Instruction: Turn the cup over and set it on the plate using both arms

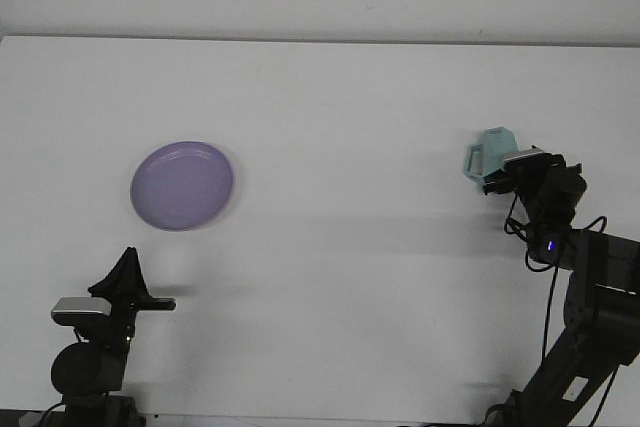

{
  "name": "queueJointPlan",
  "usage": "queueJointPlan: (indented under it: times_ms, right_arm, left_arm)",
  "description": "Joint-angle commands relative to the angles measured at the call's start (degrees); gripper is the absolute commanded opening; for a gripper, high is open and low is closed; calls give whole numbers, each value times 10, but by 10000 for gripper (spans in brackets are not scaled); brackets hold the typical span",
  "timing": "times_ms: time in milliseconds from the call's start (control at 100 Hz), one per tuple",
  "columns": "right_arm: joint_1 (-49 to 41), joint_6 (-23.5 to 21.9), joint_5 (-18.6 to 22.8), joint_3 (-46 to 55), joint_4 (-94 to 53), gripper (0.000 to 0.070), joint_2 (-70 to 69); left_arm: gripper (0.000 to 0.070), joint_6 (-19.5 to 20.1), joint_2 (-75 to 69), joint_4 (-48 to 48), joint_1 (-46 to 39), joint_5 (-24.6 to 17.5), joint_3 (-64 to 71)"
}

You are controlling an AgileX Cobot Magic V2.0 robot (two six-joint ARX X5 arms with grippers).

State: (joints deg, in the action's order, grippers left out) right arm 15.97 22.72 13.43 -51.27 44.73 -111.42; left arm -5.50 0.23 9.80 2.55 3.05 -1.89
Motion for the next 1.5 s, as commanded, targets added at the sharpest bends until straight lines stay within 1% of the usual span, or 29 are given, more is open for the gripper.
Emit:
queueJointPlan:
  times_ms: [0,40,50,90,190,360,440,510,590,650,780,860,970,1050,1130,1250,1330,1450,1490]
  right_arm:
    - [4,5,12,-11,7,122,-16]
    - [4,4,21,-12,6,7,-16]
    - [5,4,23,-12,6,0,-16]
    - [5,-3,33,-12,6,0,-16]
    - [5,-29,33,-12,6,0,-15]
    - [4,-90,33,-12,-18,0,21]
    - [3,-130,33,-12,-48,0,56]
    - [0,-167,34,-12,-90,0,99]
    - [-8,-201,49,-12,-152,0,160]
    - [-17,-231,52,-12,-208,0,210]
    - [-53,-271,52,-14,-346,0,324]
    - [-86,-277,52,-26,-455,0,383]
    - [-143,-271,52,-64,-631,0,433]
    - [-194,-252,51,-101,-760,0,439]
    - [-248,-233,42,-132,-862,0,434]
    - [-330,-224,44,-155,-951,0,411]
    - [-385,-210,40,-168,-1003,0,382]
    - [-460,-203,-1,-186,-1050,0,329]
    - [-482,-203,-8,-193,-1060,0,308]
  left_arm:
    - [13,-1,0,5,1,0,11]
    - [13,-1,0,5,1,0,11]
    - [12,-1,0,5,1,0,11]
    - [12,-1,0,5,1,0,11]
    - [12,-1,0,6,1,0,11]
    - [12,-1,0,6,1,0,11]
    - [12,-1,0,6,1,0,10]
    - [12,-1,0,7,1,0,10]
    - [13,-1,0,8,1,0,10]
    - [13,-1,0,8,1,0,10]
    - [13,-1,0,8,1,0,10]
    - [13,-2,0,8,1,0,10]
    - [13,-2,0,8,1,0,10]
    - [13,-2,0,8,1,0,10]
    - [13,-2,0,8,1,0,10]
    - [13,-2,0,8,1,0,10]
    - [13,-11,0,8,1,0,10]
    - [13,-15,0,8,1,0,10]
    - [13,-15,0,8,1,0,10]
